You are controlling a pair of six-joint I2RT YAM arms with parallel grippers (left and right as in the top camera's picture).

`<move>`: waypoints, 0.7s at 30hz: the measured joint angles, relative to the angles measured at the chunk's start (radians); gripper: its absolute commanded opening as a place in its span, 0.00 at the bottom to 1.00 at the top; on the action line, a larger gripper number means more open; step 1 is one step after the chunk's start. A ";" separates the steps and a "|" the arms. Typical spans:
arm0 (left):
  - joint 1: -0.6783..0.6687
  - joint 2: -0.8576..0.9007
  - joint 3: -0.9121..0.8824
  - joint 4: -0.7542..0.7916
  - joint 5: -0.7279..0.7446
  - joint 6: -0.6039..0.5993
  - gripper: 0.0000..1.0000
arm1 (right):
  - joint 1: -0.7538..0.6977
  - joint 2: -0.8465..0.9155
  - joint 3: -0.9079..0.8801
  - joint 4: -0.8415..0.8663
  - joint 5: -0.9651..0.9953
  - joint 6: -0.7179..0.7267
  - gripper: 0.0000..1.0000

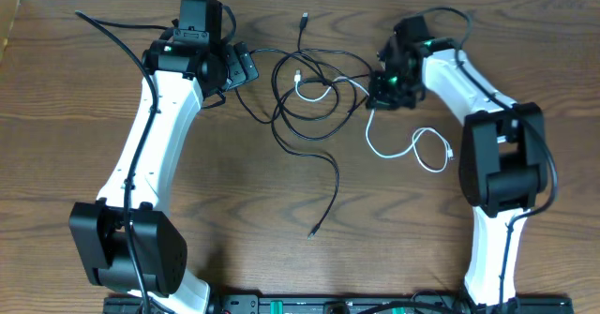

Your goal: Untangle cables

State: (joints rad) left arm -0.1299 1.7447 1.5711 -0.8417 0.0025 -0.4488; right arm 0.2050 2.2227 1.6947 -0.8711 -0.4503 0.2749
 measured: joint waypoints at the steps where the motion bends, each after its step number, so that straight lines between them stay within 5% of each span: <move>1: 0.000 0.000 0.000 0.001 0.000 0.000 0.98 | -0.013 -0.016 0.010 -0.041 -0.031 -0.043 0.01; 9: 0.000 0.000 0.000 0.000 0.000 0.000 0.98 | -0.238 -0.408 0.174 -0.241 -0.303 -0.367 0.01; 19: 0.000 0.000 0.000 0.000 0.002 0.000 0.98 | -0.644 -0.552 0.183 0.010 -0.243 -0.200 0.01; 21: 0.000 0.000 0.000 0.000 0.002 0.000 0.98 | -0.646 -0.548 0.183 -0.011 -0.216 -0.187 0.14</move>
State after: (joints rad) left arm -0.1299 1.7447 1.5711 -0.8417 0.0048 -0.4488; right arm -0.4408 1.6749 1.8774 -0.8825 -0.6666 0.0883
